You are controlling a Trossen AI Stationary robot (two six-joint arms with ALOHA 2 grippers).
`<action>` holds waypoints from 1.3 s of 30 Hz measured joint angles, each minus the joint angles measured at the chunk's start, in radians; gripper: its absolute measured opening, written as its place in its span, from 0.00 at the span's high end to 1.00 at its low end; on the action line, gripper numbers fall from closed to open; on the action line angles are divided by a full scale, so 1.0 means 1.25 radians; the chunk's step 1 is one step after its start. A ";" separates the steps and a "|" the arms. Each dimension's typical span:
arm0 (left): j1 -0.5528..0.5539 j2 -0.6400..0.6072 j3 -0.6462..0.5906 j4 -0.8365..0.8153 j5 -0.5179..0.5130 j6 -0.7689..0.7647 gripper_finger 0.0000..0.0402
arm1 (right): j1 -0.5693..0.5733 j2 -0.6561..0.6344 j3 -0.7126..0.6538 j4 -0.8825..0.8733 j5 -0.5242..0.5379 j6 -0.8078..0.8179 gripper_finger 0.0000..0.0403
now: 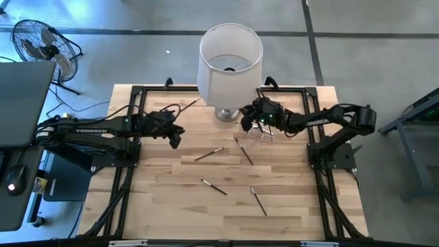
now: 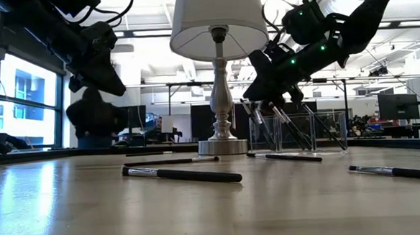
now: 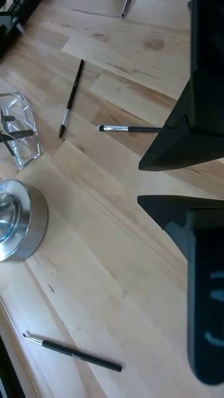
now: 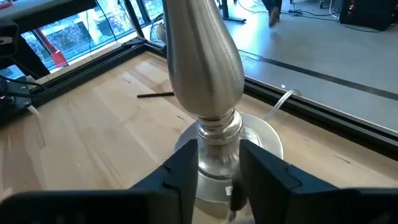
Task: Put items in baskets/containers
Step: Put the foundation brush into the transparent organizer, then put the liner brush into the transparent organizer
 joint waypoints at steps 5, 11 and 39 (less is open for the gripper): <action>0.000 0.000 0.000 0.000 0.000 -0.001 0.82 | 0.000 0.000 0.000 0.000 -0.028 -0.010 0.66; 0.000 0.000 0.000 0.001 0.000 -0.001 0.82 | 0.001 -0.050 0.001 -0.035 -0.042 -0.024 0.63; 0.000 0.025 0.000 0.009 -0.049 0.020 0.73 | 0.212 -0.556 0.001 -0.848 0.052 0.251 0.99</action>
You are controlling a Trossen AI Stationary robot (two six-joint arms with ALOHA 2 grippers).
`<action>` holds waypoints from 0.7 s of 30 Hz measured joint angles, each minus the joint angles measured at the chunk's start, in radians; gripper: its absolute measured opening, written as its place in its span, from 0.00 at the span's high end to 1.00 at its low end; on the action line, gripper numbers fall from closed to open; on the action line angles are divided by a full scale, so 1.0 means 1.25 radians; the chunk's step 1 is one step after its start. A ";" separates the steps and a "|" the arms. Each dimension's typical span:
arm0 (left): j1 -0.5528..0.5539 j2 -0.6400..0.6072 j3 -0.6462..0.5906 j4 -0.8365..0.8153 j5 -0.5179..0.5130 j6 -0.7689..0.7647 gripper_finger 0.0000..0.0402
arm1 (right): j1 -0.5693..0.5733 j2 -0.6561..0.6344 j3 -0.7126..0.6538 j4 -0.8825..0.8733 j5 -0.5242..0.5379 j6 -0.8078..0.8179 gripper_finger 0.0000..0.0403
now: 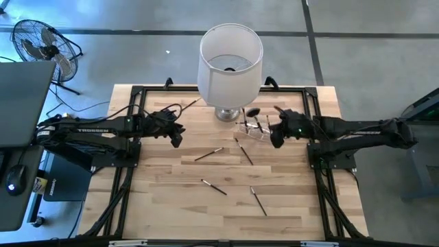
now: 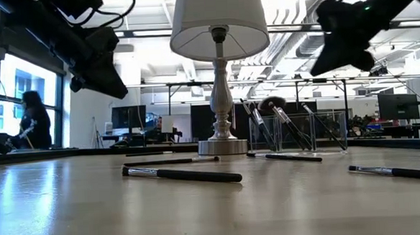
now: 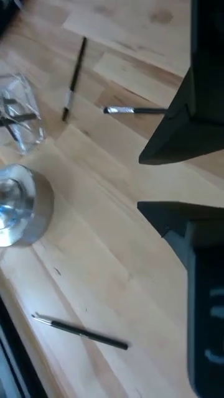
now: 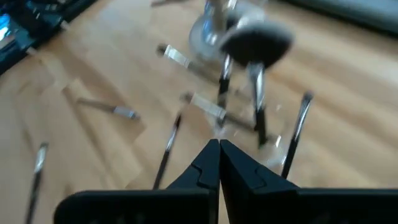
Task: Put items in baskets/containers
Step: Put the liner brush into the transparent organizer
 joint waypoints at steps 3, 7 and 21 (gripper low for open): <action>0.000 0.014 0.000 -0.001 -0.003 0.007 0.67 | 0.054 -0.015 0.000 -0.041 -0.003 0.071 0.99; 0.000 0.049 0.000 0.003 -0.009 0.022 0.59 | 0.127 -0.011 0.000 -0.049 -0.003 0.134 1.00; 0.023 0.160 0.044 0.037 -0.063 0.061 0.55 | 0.323 0.013 0.000 -0.236 -0.052 0.401 1.00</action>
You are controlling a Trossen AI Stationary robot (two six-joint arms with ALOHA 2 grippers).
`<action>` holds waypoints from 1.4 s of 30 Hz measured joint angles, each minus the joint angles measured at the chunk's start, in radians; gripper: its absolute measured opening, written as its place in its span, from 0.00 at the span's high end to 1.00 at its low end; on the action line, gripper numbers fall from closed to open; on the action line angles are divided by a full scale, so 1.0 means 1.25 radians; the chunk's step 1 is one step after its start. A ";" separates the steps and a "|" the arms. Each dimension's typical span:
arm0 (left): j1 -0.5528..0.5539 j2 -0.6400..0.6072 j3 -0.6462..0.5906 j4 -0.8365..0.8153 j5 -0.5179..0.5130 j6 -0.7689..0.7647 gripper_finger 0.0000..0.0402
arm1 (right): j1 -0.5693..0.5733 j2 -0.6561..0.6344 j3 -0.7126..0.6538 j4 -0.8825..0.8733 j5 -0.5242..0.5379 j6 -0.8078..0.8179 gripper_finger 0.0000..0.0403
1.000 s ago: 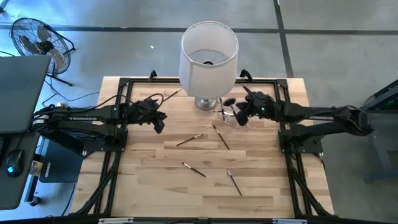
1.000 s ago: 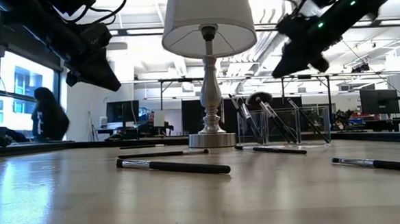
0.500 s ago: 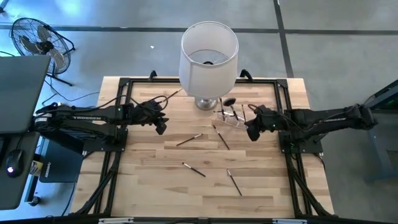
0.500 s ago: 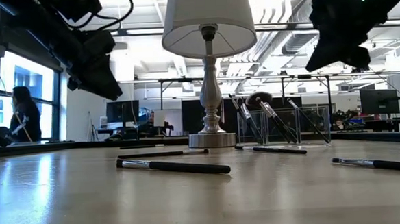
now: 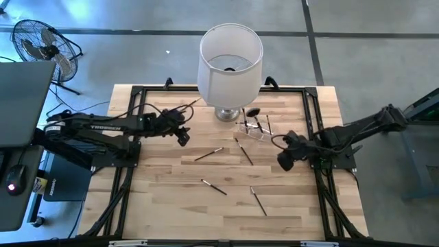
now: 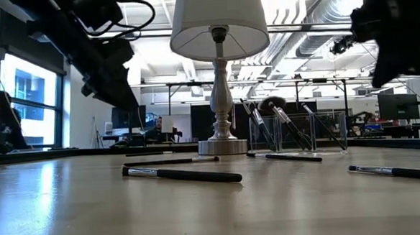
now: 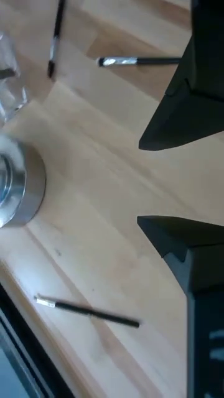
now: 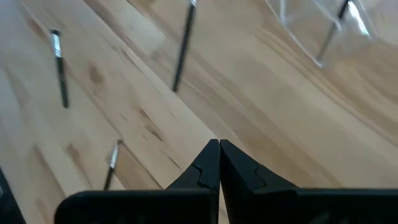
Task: Put items in baskets/containers
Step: Put the liner brush into the transparent organizer
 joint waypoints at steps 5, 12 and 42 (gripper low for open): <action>0.095 0.030 0.024 -0.008 0.052 -0.001 0.56 | 0.016 0.000 0.000 -0.040 0.004 0.035 1.00; 0.259 0.057 0.043 -0.003 0.115 0.011 0.56 | 0.015 0.001 0.000 -0.041 0.042 0.029 1.00; 0.474 0.572 0.461 -0.231 0.217 0.294 0.56 | 0.013 0.001 0.000 -0.040 0.079 0.020 0.99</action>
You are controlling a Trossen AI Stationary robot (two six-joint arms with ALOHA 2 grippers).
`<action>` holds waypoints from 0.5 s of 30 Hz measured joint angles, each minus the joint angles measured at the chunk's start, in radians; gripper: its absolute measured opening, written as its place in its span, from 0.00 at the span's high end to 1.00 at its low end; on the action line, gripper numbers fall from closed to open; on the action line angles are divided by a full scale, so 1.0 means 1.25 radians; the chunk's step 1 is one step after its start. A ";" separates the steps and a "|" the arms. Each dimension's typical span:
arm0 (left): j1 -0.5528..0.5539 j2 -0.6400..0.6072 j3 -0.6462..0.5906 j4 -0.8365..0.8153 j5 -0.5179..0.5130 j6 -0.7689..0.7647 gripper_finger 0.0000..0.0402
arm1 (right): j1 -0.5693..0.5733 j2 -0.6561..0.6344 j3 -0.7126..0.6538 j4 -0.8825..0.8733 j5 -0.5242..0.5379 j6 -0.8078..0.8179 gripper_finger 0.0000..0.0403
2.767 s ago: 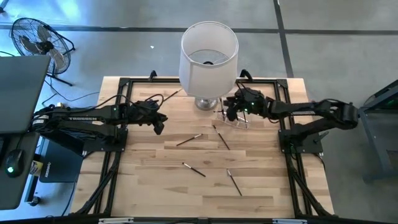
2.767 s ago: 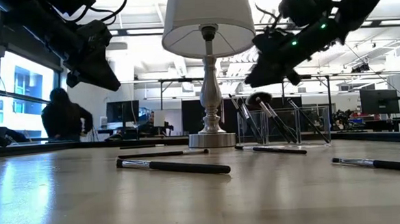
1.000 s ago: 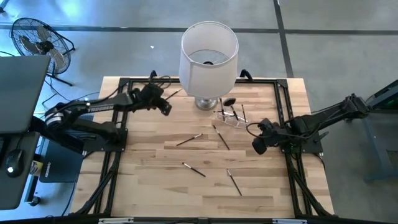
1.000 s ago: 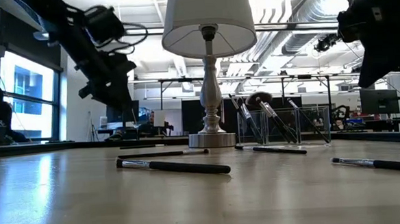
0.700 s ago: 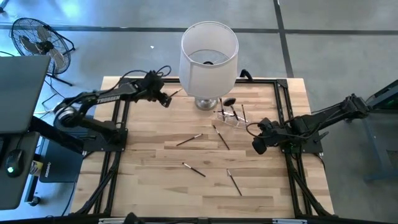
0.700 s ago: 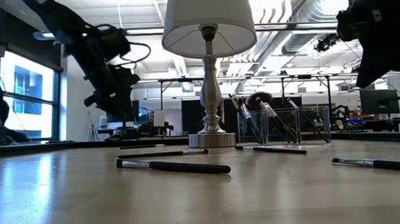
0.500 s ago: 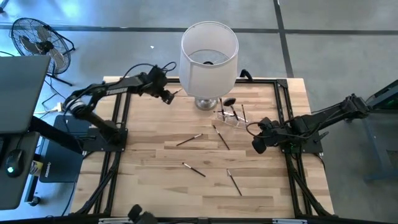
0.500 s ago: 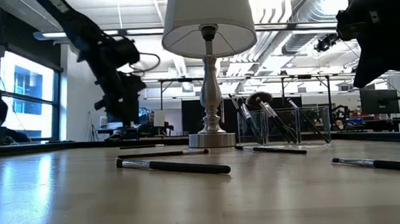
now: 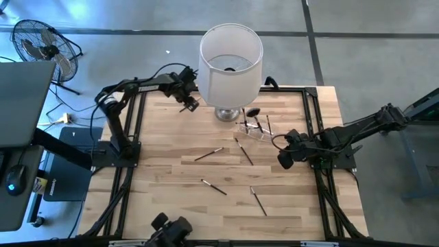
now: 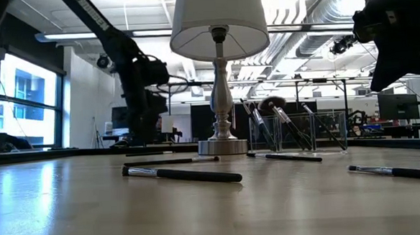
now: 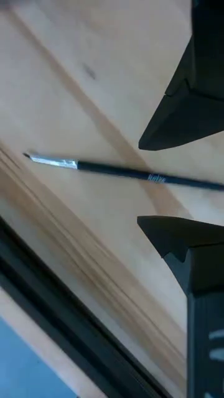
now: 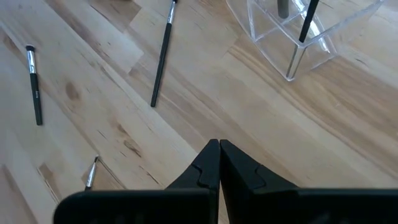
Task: Put items in baskets/containers
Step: Put the liner brush into the transparent organizer
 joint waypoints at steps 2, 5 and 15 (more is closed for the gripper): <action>0.000 0.015 0.003 -0.004 -0.007 0.005 0.56 | 0.000 0.000 0.000 0.000 0.000 0.006 1.00; 0.001 0.031 0.006 0.007 -0.011 0.030 0.56 | 0.000 0.000 0.000 0.000 0.000 0.009 1.00; 0.000 0.074 0.009 -0.027 0.041 0.042 0.61 | 0.000 0.000 0.000 0.002 0.000 0.009 0.99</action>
